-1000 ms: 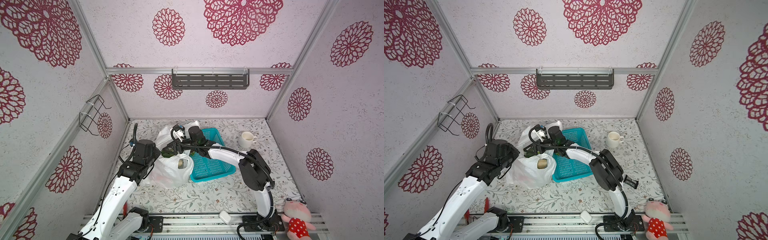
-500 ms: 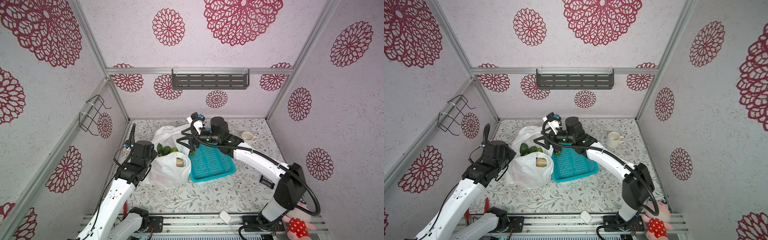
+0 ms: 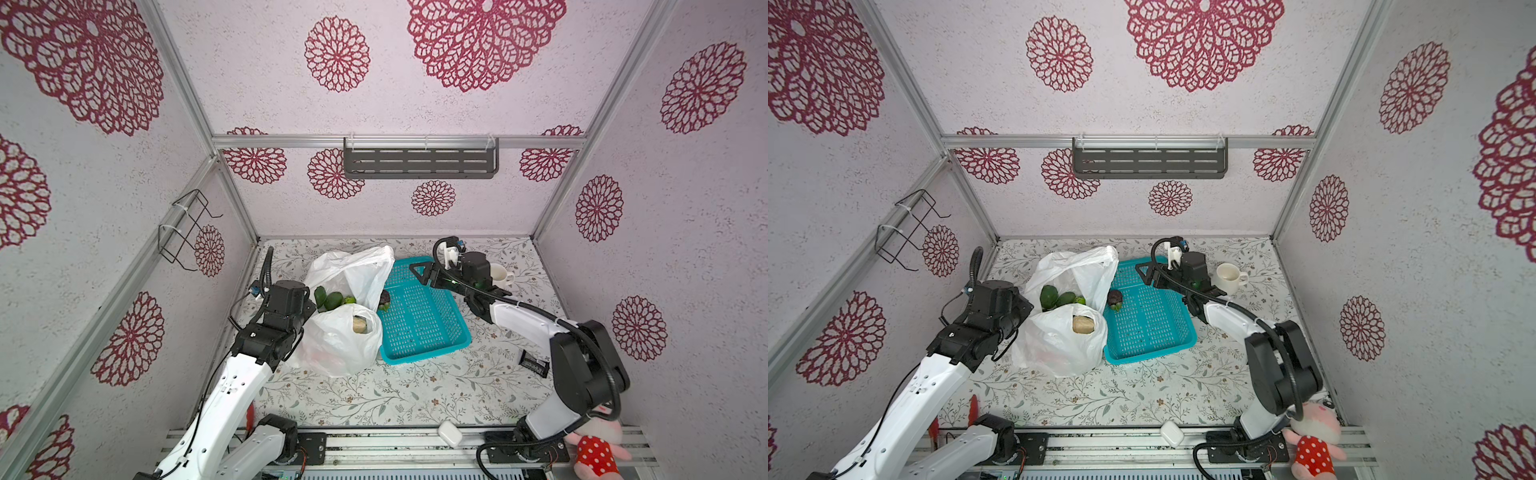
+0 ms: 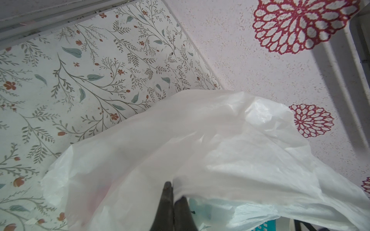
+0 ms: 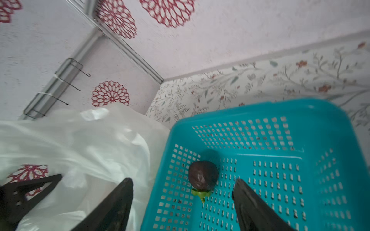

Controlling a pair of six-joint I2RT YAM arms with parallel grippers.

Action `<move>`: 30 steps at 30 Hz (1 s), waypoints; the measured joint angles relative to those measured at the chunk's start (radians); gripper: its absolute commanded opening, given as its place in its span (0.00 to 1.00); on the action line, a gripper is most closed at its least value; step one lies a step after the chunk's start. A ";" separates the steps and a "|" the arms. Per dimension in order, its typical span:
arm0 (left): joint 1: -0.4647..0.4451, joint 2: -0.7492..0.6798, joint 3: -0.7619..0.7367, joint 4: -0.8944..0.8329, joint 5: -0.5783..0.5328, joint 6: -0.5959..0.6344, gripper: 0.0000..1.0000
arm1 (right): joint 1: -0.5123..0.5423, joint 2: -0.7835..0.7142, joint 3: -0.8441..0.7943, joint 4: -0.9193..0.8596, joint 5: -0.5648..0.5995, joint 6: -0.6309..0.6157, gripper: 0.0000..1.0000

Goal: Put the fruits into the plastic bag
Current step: 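Open the right gripper in the bag and move back over the basket, then lower the right gripper and grasp the dark purple fruit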

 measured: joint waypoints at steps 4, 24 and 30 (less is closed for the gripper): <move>0.000 0.011 0.000 0.006 0.005 0.000 0.00 | 0.037 0.175 0.131 -0.086 -0.025 -0.004 0.78; 0.000 0.018 -0.006 0.024 0.022 0.001 0.00 | 0.174 0.566 0.624 -0.574 -0.019 -0.214 0.53; 0.000 0.018 -0.016 0.027 0.022 0.001 0.00 | 0.171 0.507 0.544 -0.558 0.011 -0.232 0.42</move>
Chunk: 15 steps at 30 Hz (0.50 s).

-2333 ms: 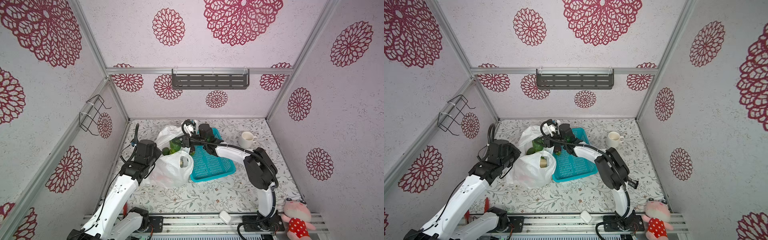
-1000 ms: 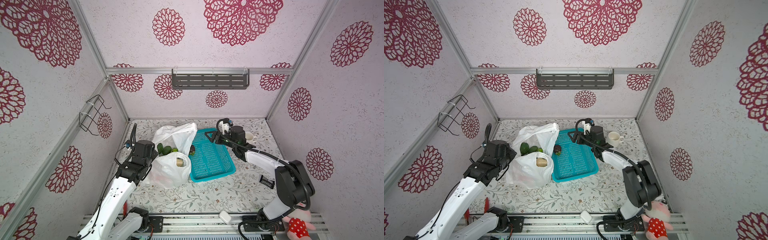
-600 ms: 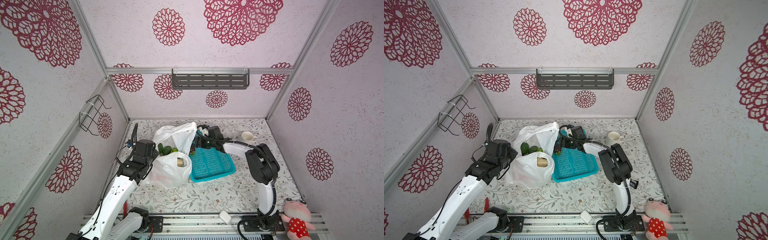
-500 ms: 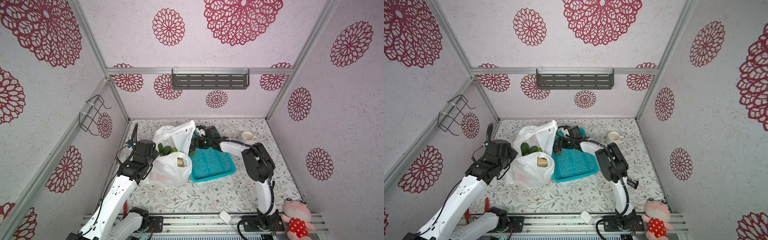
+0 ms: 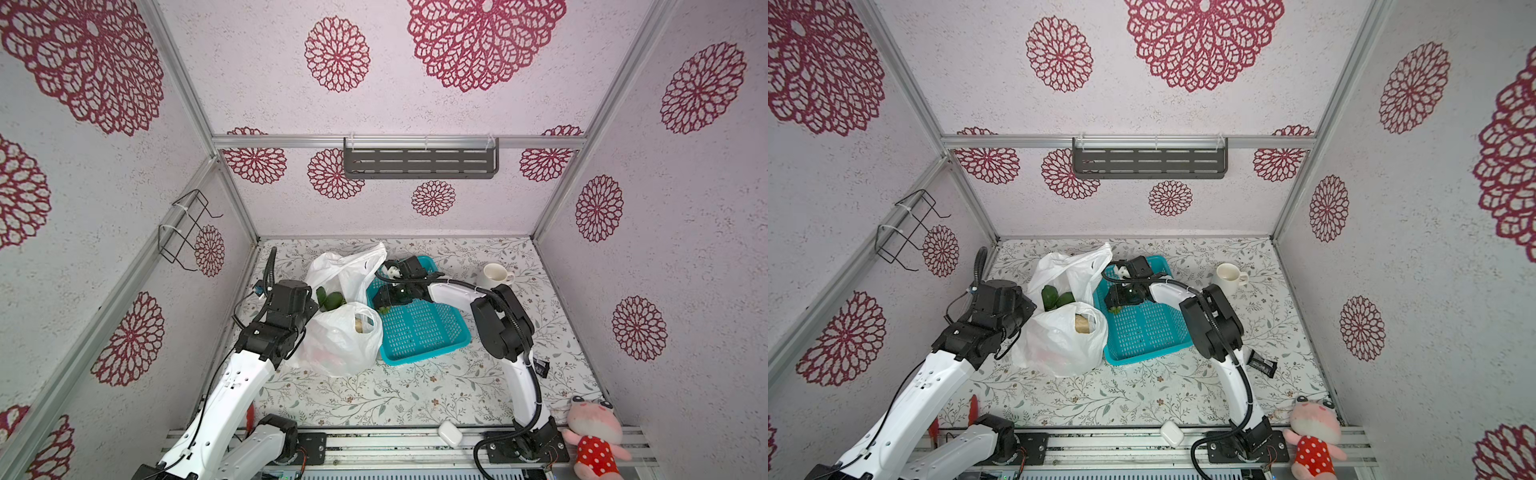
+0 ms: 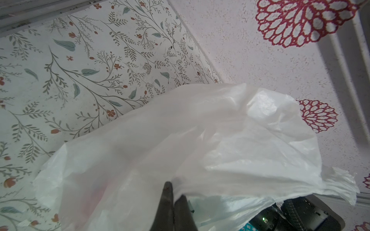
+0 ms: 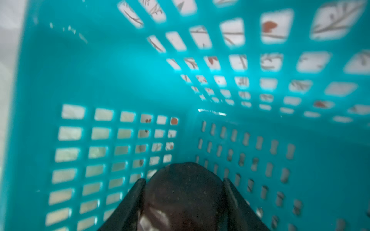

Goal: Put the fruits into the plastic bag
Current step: 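Lower the right gripper and grasp the dark purple fruit, then lift the dark purple fruit and carry it into the white bag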

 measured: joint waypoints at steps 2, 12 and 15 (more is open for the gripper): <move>0.000 -0.002 -0.001 0.000 0.000 0.000 0.00 | -0.009 -0.053 -0.075 0.022 0.017 0.004 0.42; 0.001 -0.038 -0.001 -0.004 -0.006 0.000 0.00 | -0.092 -0.493 -0.422 0.230 -0.008 0.026 0.44; 0.001 -0.051 -0.001 -0.011 -0.010 0.000 0.00 | -0.072 -0.596 -0.495 0.329 -0.075 0.031 0.45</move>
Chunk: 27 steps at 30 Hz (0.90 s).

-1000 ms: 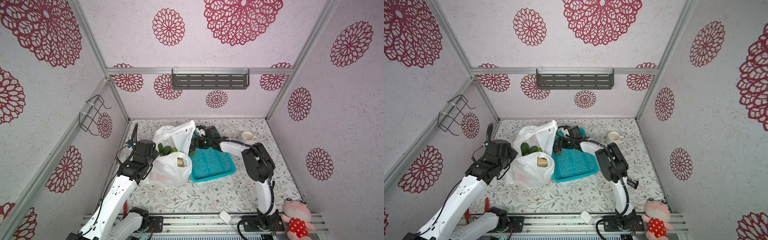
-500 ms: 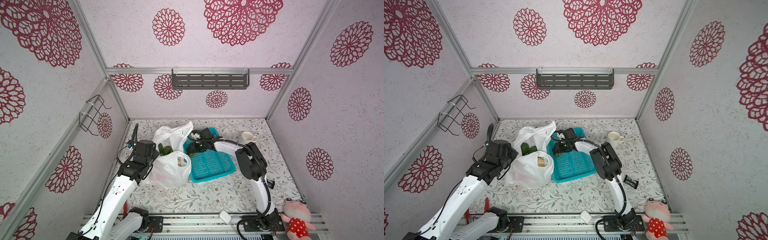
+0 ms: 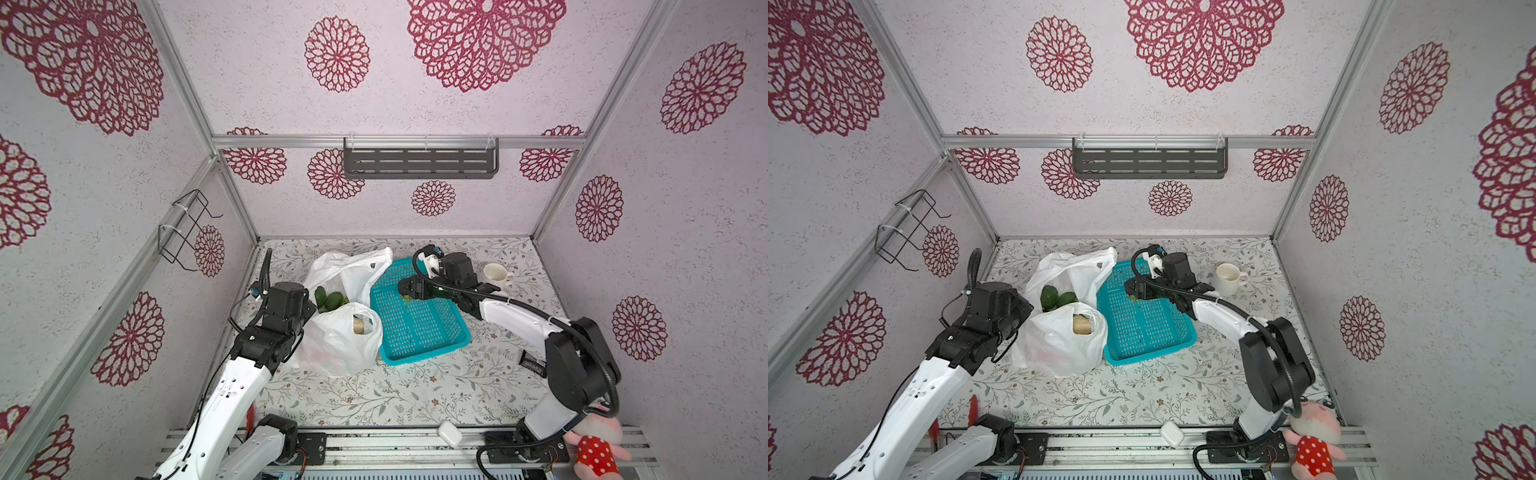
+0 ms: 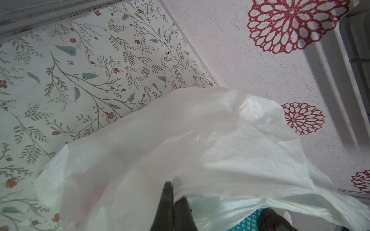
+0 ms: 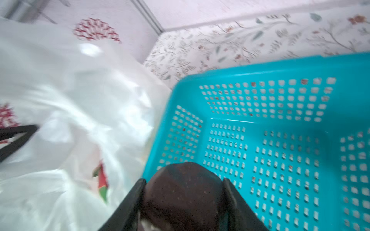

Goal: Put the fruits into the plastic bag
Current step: 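Lift the dark purple fruit and carry it into the white bag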

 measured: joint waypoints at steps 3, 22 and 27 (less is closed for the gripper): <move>0.002 -0.006 0.000 -0.005 -0.003 0.002 0.00 | 0.048 -0.028 0.002 0.060 -0.069 0.004 0.47; 0.004 -0.028 -0.027 -0.011 0.003 -0.010 0.00 | 0.234 0.369 0.421 0.092 -0.225 0.053 0.84; 0.004 -0.025 -0.027 -0.012 0.003 -0.010 0.00 | 0.237 0.260 0.335 0.037 -0.218 -0.021 0.84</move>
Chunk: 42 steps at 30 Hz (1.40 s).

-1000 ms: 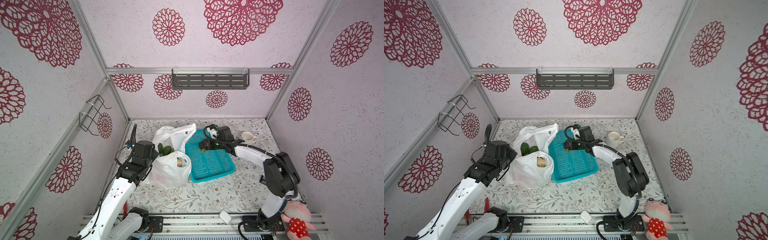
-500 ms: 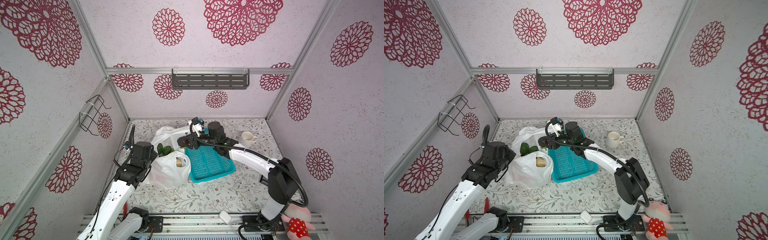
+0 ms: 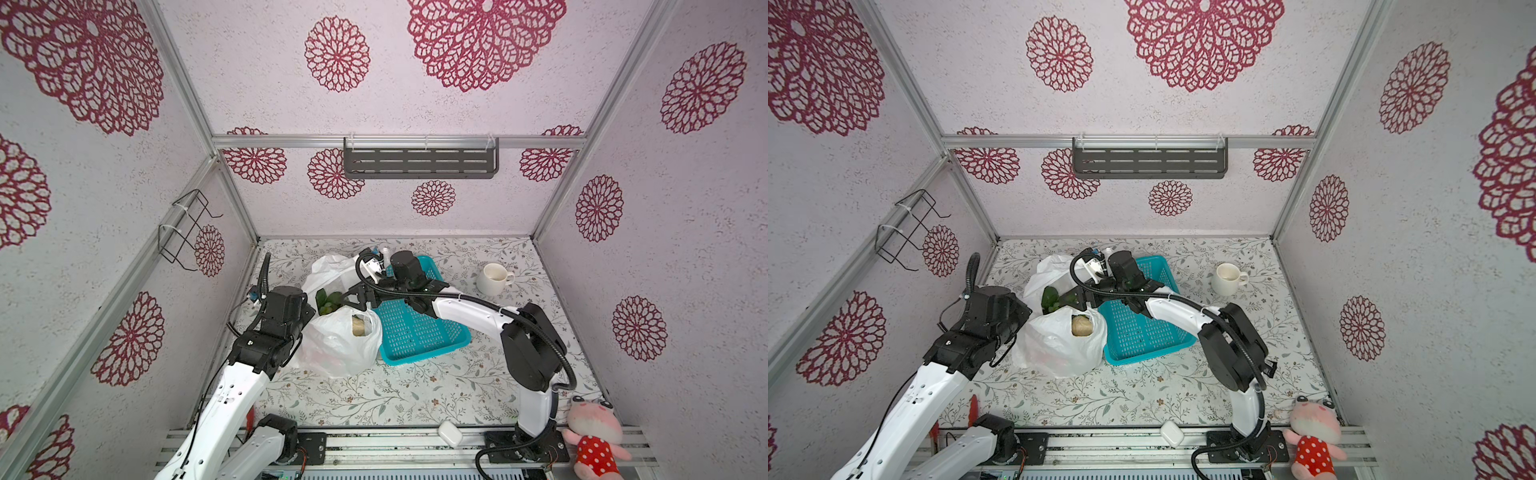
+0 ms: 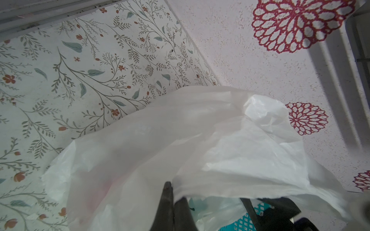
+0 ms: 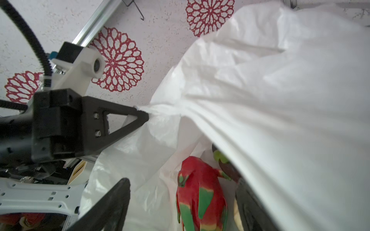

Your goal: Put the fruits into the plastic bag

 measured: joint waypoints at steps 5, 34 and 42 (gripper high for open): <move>0.000 0.013 0.000 0.000 -0.001 0.001 0.00 | -0.040 -0.207 -0.073 -0.156 0.053 -0.150 0.84; 0.002 0.055 0.026 0.003 -0.002 0.006 0.00 | 0.042 -0.019 0.034 -0.414 0.384 -0.342 0.00; 0.036 0.068 0.049 0.001 -0.003 0.037 0.00 | 0.046 -0.102 0.130 -0.335 0.400 -0.349 0.00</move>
